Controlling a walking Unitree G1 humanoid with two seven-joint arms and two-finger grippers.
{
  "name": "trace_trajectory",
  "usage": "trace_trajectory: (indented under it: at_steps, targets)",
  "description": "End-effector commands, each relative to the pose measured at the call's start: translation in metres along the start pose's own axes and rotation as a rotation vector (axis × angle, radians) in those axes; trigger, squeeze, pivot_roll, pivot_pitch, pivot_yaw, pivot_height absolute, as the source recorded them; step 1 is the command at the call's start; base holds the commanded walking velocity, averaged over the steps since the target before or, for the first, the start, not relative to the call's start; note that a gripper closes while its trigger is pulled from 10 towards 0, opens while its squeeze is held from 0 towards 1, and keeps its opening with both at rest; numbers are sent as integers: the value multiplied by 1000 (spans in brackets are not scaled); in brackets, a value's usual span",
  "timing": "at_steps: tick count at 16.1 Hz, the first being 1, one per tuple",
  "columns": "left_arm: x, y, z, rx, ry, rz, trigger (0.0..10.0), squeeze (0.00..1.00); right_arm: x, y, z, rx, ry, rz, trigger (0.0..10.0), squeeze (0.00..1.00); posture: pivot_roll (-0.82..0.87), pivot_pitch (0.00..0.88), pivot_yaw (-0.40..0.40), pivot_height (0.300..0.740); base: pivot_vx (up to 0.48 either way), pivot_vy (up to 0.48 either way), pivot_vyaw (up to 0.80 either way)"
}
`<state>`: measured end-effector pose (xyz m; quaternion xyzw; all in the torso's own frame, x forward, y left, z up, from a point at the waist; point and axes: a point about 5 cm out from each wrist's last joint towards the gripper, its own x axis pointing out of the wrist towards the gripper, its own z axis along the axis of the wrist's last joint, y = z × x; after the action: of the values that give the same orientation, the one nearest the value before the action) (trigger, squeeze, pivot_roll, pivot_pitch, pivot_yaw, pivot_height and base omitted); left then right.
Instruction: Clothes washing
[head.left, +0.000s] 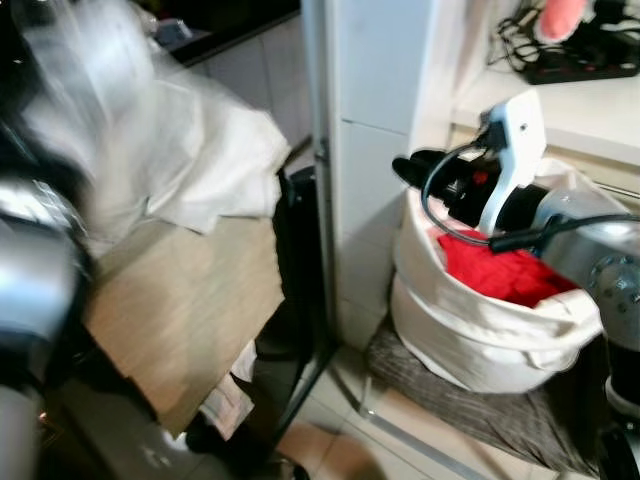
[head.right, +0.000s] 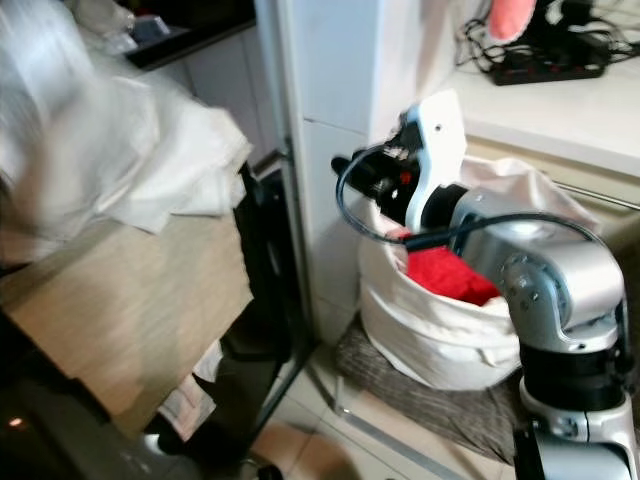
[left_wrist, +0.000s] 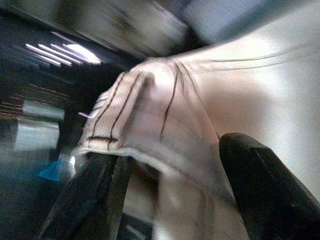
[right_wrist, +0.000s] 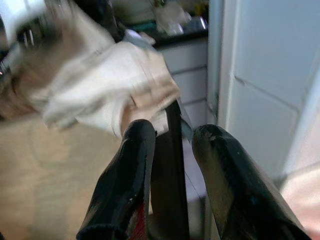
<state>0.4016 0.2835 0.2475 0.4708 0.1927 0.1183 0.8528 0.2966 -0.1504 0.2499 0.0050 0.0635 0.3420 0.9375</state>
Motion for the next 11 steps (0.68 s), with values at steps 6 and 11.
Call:
trace_trajectory:
  at_steps: [6,11]
  targets:
    - [2,-44,-34,-532,87,-171,10000,1000,-3,8,-2,13,3,27,10000,0,-78,0,94,740,0,0,0]
    - [0,-5,-22,-1406,-6,-169,10000,1000,-2,9,-3,53,13,33,10000,0,-46,0,61,740,0,0,0]
